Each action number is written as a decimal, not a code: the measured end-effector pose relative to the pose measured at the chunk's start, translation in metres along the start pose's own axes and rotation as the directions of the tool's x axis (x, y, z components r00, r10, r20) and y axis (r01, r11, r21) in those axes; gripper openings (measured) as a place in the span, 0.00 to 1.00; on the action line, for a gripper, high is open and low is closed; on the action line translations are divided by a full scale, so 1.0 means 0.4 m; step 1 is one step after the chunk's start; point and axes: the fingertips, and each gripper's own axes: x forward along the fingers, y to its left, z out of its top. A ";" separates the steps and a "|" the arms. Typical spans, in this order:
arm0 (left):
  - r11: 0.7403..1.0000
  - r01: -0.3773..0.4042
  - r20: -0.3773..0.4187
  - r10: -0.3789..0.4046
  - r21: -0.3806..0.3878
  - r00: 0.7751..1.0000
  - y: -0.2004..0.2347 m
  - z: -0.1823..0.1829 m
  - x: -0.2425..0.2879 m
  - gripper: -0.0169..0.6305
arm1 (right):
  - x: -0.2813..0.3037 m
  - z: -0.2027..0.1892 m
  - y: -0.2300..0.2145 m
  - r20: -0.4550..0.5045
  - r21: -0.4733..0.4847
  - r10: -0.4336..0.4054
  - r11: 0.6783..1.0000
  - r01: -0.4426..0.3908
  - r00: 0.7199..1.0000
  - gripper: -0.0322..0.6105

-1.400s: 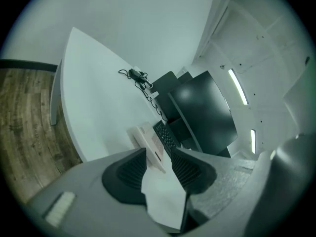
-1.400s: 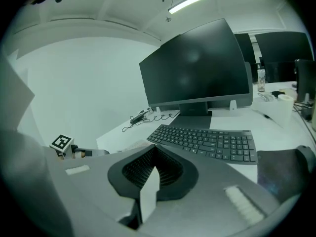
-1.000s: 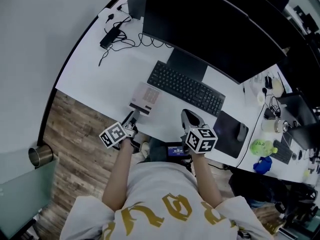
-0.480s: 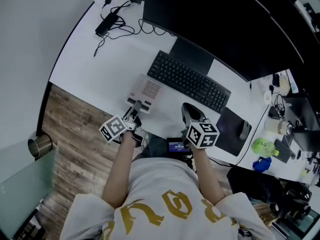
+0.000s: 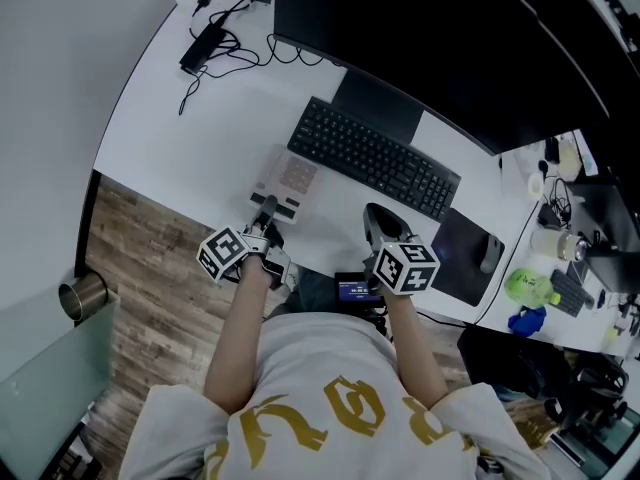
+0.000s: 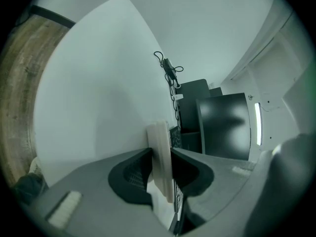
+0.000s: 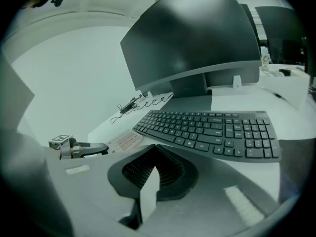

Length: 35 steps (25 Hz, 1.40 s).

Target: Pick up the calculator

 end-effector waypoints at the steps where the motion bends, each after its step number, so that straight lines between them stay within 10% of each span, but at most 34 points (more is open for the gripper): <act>1: 1.000 0.005 0.000 -0.005 -0.012 1.000 0.000 0.000 0.001 0.17 | -0.003 0.000 -0.002 0.002 0.003 -0.003 1.000 0.003 1.000 0.09; 35: 0.979 0.200 0.005 -0.200 -0.029 0.980 -0.179 -0.046 -0.099 0.13 | -0.183 0.060 0.074 0.189 -0.011 0.029 1.000 -0.027 0.981 0.09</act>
